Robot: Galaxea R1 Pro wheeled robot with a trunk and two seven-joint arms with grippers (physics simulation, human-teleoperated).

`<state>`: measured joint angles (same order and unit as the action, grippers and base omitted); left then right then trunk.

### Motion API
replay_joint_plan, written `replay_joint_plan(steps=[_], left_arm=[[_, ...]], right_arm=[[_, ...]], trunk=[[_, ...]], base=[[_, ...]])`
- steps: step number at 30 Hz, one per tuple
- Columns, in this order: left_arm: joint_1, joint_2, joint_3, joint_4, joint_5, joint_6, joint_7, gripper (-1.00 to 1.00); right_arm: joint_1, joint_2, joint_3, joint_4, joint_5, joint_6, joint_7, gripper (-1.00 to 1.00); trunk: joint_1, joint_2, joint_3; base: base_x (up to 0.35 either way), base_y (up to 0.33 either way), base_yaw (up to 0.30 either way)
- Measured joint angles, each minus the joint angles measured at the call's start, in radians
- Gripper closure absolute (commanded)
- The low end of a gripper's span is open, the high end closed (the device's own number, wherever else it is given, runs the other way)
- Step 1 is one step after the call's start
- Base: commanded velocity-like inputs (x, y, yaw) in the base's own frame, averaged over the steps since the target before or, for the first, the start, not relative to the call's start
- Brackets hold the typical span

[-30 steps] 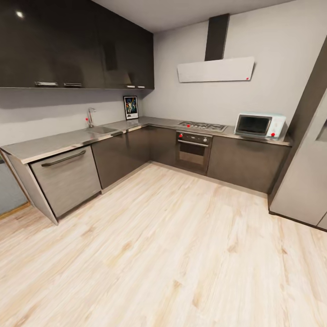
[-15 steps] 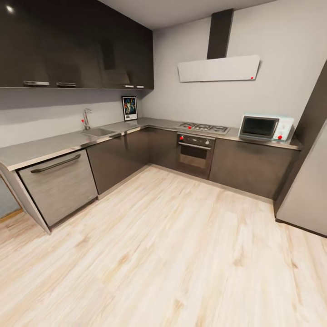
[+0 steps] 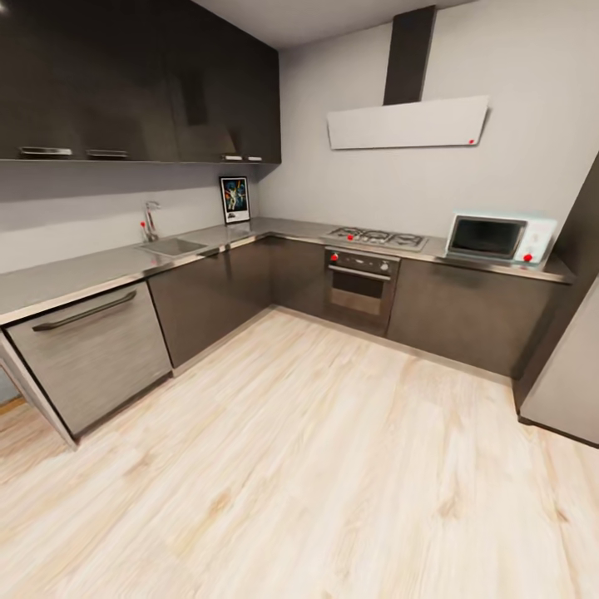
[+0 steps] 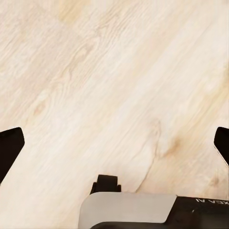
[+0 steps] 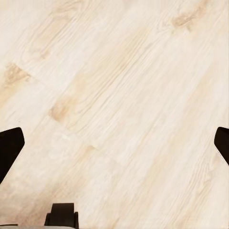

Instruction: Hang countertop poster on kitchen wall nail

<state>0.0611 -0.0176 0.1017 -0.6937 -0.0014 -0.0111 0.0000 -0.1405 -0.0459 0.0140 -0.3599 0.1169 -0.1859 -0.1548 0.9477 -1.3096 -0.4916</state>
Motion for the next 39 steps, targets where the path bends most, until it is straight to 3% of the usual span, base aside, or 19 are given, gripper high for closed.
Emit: replay_joint_plan(steps=[7, 27, 39], left_arm=[[0.000, 0.000, 0.000, 0.000, 0.000, 0.000, 0.000, -1.00], [0.000, 0.000, 0.000, 0.000, -0.001, 0.000, 0.000, -1.00], [0.000, 0.000, 0.000, 0.000, -0.001, 0.000, 0.000, -1.00]], right_arm=[[0.000, 0.001, 0.000, 0.000, 0.000, 0.000, 0.000, -1.00], [0.000, 0.002, 0.000, 0.000, 0.000, 0.000, -0.001, -1.00], [0.001, 0.002, 0.000, 0.000, 0.000, 0.000, -0.001, -1.00]], trunk=[[0.000, 0.000, 0.000], [0.000, 0.000, 0.000], [0.000, 0.000, 0.000]], base=[[0.339, 0.000, 0.089], [0.339, 0.000, 0.268], [0.339, -0.039, 0.033]])
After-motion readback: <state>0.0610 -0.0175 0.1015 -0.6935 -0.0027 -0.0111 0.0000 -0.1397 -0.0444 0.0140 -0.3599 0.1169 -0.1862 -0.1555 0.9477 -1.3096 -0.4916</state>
